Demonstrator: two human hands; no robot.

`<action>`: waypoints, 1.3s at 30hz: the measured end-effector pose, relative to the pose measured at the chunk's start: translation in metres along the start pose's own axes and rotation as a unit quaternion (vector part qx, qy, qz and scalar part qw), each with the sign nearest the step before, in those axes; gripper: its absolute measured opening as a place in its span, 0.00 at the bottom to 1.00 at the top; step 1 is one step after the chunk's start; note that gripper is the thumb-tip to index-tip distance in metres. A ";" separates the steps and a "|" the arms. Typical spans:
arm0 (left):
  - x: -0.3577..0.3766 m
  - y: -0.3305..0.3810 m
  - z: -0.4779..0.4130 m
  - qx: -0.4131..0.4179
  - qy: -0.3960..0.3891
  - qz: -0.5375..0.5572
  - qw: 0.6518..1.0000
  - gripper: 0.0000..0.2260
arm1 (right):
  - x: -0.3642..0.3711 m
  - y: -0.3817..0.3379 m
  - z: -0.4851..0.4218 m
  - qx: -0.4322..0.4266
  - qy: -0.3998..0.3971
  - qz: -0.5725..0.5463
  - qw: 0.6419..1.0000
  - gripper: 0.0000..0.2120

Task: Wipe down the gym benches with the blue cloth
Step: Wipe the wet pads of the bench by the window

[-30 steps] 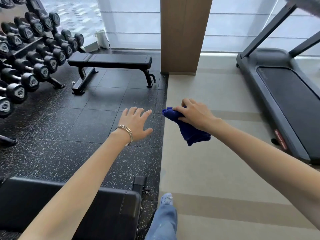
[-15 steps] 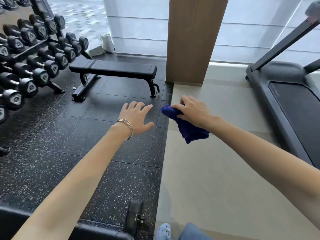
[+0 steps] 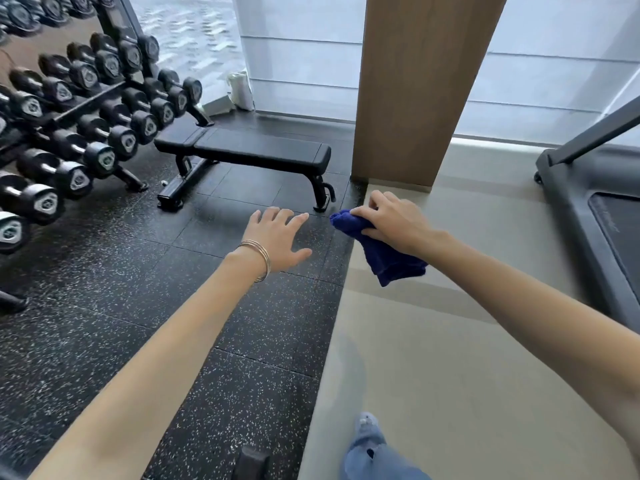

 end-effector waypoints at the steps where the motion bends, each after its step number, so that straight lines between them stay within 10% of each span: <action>1: -0.005 0.002 -0.016 -0.004 0.002 0.002 1.000 0.32 | 0.001 0.014 -0.011 -0.002 -0.001 0.001 1.000 0.19; 39: 0.033 -0.261 -0.397 -0.047 -0.048 0.025 0.997 0.34 | 0.066 0.116 -0.480 -0.033 -0.053 -0.017 0.998 0.21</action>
Point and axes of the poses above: each hand's wrist, its own z-axis away from the middle knuckle, its own x-axis out of the palm, y = z × x, the point moved 5 cm from there along -z, towards the middle knuckle, and after that the axes turned 5 degrees about x, right-handed, at the moved point
